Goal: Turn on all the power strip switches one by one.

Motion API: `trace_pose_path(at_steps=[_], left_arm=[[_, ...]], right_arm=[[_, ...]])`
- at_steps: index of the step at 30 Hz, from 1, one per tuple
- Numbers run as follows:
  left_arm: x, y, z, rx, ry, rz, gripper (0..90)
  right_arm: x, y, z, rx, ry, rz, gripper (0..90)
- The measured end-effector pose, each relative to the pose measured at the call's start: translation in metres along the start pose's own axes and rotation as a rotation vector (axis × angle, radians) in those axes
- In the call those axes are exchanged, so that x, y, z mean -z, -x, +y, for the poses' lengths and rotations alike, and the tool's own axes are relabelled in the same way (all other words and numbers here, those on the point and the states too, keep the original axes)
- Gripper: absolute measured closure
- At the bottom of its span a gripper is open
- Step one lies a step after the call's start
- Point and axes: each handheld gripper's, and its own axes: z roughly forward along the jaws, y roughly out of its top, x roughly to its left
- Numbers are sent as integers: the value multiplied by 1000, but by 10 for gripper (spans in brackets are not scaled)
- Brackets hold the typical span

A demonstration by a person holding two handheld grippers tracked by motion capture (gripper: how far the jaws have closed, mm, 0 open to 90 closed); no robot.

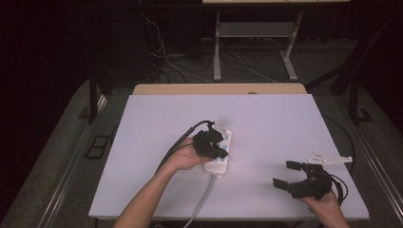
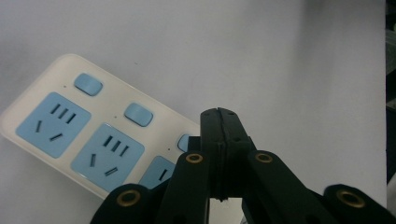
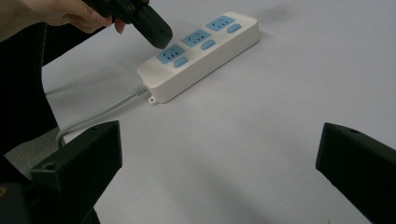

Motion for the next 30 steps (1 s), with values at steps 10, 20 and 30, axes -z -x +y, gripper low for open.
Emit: trace_pose_path(at_steps=[10,20,30], left_arm=[[-9,-8,-3,14,-14,6,894],[-13,-16,-8,50,0,-1,894],[-17,-17,-9,56,11,-12,895]], right_arm=[[-2,-2,0,7,-3,3,3],[0,-1,0,7,2,-1,3],[1,-1,0,7,4,-5,3]])
